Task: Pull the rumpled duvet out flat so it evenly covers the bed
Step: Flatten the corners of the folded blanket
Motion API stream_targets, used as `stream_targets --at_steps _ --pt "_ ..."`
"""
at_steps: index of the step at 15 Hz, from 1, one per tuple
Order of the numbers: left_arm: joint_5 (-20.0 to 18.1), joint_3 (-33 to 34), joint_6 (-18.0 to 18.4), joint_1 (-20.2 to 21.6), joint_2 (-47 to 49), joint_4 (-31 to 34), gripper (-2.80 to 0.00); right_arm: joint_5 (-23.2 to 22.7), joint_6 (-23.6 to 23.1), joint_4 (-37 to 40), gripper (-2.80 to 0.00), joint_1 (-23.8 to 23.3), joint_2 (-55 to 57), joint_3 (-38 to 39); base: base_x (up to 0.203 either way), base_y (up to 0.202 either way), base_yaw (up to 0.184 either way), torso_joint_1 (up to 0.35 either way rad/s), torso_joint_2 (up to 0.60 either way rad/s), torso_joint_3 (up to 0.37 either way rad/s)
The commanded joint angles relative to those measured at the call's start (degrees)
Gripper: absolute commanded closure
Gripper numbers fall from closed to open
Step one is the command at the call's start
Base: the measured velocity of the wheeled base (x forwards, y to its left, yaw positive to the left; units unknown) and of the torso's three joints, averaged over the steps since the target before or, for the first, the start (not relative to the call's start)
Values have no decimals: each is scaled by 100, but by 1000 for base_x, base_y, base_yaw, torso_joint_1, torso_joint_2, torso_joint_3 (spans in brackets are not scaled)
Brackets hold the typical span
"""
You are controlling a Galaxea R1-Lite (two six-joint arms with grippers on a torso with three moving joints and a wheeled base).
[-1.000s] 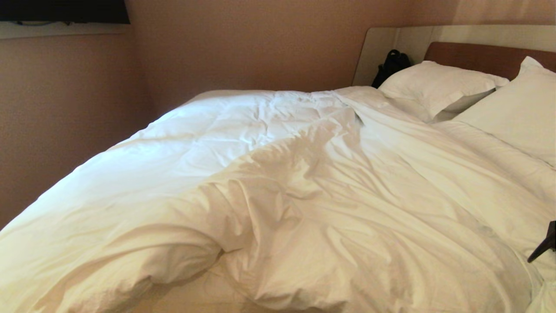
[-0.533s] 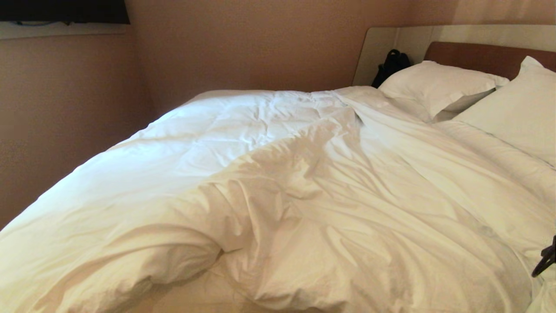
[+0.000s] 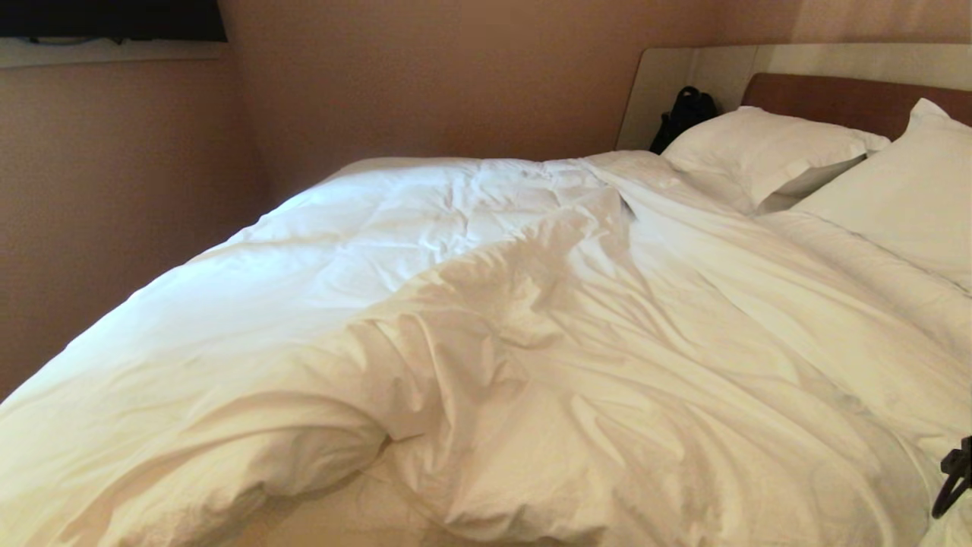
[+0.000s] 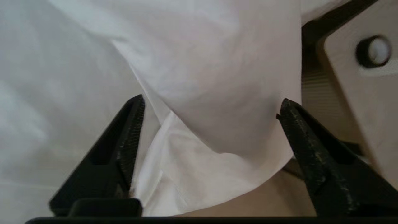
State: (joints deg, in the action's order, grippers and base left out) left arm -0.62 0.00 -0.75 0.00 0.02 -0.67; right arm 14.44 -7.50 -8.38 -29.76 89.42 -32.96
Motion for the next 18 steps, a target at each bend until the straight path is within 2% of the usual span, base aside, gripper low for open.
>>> stream_targets --at_steps 1,4,10,12,13,14,18 --pt "1 0 -4 0 -2 -3 0 85 -183 -152 -280 94 254 29 0 0 0 0 0 0" --pt "1 0 -4 0 6 -3 0 295 -176 -688 -280 138 856 86 0 0 0 0 0 0" --pt "1 0 -4 0 6 -3 0 984 -190 -3162 -280 226 2133 485 0 0 0 0 0 0" --pt "1 0 -4 0 -2 -3 0 1201 -251 -3398 -280 233 2079 475 0 0 0 0 0 0" --pt "1 0 -4 0 4 -3 0 1214 -266 -3396 -166 233 2040 468 0 0 0 0 0 0" --pt "1 0 -4 0 6 -3 0 1244 -306 -3392 0 233 1872 456 0 0 0 0 0 0" --pt "1 0 -4 0 0 -3 0 1267 -486 -3380 0 130 1696 426 0 0 0 0 0 0"
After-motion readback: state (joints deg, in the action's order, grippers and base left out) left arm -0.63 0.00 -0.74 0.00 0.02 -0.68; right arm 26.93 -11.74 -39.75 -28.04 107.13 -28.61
